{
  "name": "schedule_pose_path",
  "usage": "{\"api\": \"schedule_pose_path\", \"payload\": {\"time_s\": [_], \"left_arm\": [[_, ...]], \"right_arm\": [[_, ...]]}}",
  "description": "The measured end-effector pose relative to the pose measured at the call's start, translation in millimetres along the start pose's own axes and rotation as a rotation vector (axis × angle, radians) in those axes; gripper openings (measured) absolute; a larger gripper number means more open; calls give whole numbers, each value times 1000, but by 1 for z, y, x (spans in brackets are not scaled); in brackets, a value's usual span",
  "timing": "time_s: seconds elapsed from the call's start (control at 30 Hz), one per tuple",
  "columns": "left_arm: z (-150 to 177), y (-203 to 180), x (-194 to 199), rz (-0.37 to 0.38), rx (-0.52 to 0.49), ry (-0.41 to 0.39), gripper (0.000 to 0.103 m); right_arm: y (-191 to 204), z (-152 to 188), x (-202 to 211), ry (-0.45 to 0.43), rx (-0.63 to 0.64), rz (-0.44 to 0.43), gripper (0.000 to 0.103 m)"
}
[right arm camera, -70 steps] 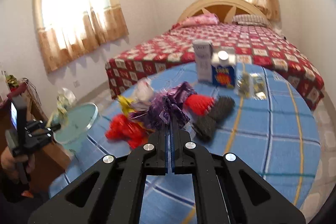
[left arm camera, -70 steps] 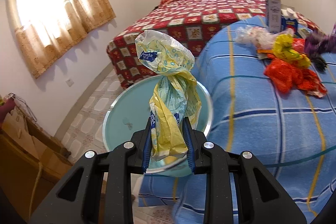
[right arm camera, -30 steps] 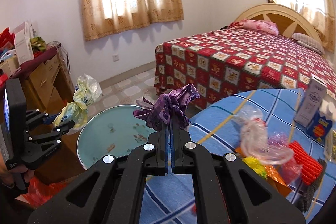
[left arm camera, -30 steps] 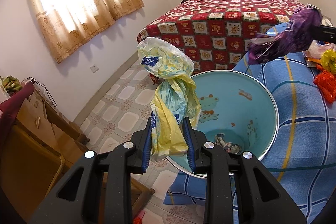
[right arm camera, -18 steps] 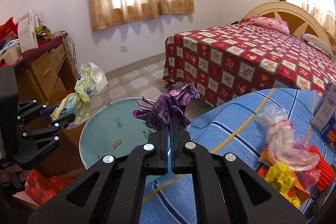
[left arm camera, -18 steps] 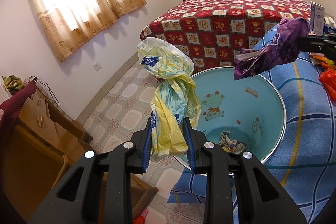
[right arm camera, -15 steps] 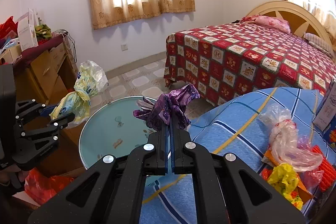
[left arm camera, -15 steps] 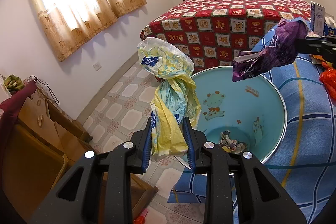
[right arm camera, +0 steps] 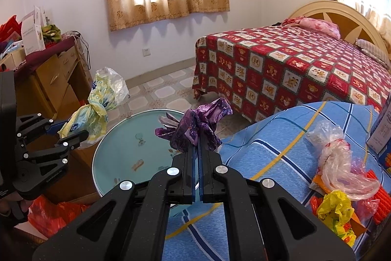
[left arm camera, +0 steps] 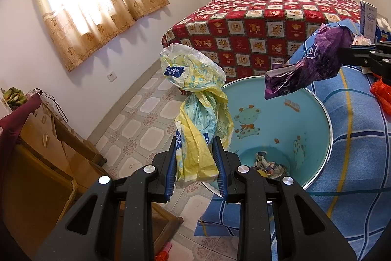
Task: Collect trash
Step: 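Move both tools over the wastebasket and release the purple wrapper from the right tool, then open the left tool to drop the plastic bag into the wastebasket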
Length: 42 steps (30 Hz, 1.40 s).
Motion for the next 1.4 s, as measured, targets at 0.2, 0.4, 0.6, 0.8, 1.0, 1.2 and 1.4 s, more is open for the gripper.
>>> {"api": "schedule_pose_path", "payload": {"time_s": [0.2,0.4,0.6,0.8,1.0,1.2,1.4], "left_arm": [[1,-1,0,4,0,1,28],[2,-6,3,29,0,0,31],[3,-14,6,49,-3,-6,49],[3,-17,7,47,-2,-11,62],[3,-20,7,51,-4,-10,73],[7,-24,4,50,-10,6,77],[11,-18,-3,18,14,27,80]], "right_arm": [[4,2,-3,8,7,-7,3],[10,8,-8,32,20,-16,3],[14,16,-10,49,31,-20,33],[10,18,-4,39,20,-6,53],[2,23,10,50,25,58,63],[-1,18,40,102,58,169,77],[1,-2,87,85,148,231,92]]}}
Point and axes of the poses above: each gripper's, at about its wrist camera, not at the fingertips, and x roughly against the way its jaws point, y to its left, z to its underside, the point moved 7 cm from there along -x, roughly the way its jaws point, and after that the axes turned 12 degrees about -y, right-handed, at the moved point
